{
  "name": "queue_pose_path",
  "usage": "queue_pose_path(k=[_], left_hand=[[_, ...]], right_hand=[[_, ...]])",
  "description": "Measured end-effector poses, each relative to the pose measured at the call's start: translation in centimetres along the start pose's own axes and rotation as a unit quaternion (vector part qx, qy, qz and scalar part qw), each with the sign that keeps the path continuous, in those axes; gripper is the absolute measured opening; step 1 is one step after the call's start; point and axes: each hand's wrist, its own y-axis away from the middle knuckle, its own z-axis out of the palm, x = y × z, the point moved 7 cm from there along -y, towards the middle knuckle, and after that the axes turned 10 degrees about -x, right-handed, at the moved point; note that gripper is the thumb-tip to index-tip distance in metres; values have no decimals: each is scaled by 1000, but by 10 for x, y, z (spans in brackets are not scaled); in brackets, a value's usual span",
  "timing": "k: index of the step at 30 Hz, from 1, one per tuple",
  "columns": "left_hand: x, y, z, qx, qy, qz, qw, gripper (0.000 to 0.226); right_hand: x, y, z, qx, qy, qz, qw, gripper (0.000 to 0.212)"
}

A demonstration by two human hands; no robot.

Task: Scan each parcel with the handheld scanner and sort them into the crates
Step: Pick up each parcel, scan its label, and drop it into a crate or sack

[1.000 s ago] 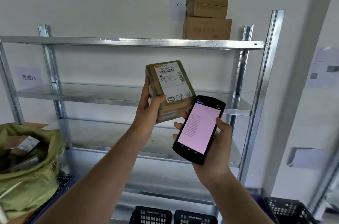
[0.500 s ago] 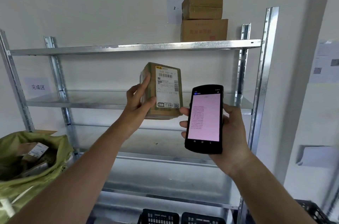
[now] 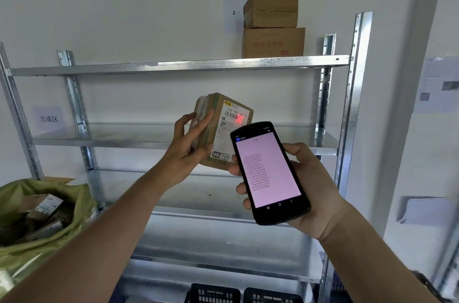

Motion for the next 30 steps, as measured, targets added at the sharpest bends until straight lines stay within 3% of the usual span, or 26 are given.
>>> queue_pose_path(k=[15, 23, 30], left_hand=[[-18, 12, -5, 22, 31, -21, 999, 66], [-34, 47, -37, 97, 15, -76, 992, 67], [-110, 132, -117, 183, 31, -141, 973, 67]], right_hand=[[8, -8, 4, -37, 5, -1, 999, 64], [13, -56, -1, -10, -13, -85, 996, 66], [84, -159, 26, -10, -19, -55, 998, 68]])
